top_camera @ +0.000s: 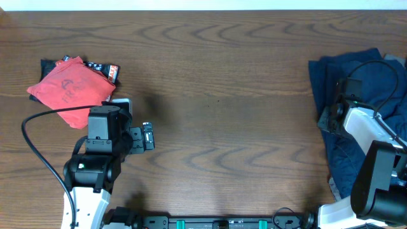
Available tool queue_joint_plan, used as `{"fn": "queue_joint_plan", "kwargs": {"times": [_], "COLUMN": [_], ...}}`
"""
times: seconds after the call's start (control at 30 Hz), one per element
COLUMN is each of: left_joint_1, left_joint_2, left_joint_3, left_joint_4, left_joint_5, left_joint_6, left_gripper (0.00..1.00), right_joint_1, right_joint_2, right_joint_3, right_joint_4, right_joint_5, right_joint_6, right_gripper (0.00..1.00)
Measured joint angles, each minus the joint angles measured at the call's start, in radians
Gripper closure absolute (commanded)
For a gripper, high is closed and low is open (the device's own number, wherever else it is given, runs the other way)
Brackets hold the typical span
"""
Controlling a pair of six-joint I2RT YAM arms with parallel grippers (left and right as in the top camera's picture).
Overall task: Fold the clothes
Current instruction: 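Pull the navy pants with the right gripper toward the table center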
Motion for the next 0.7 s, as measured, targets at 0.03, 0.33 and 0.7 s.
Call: {"fn": "queue_joint_plan", "kwargs": {"times": [0.03,0.33,0.7], "left_joint_1": [0.000,0.000,0.000], "left_joint_2": [0.000,0.000,0.000], "left_joint_3": [0.000,0.000,0.000], "left_joint_4": [0.000,0.000,0.011], "left_joint_5": [0.000,0.000,0.000], "left_joint_6": [0.000,0.000,0.000], "left_gripper": [0.02,0.02,0.02], "right_joint_1": [0.000,0.000,0.005], "right_joint_2": [0.000,0.000,-0.101], "right_joint_3": [0.000,0.069,0.506], "right_joint_4": [0.000,-0.104,-0.478], "right_joint_5": [0.000,-0.022,-0.285], "right_joint_6": [0.002,0.002,-0.144], "right_gripper": [0.99,0.99,0.99]}}
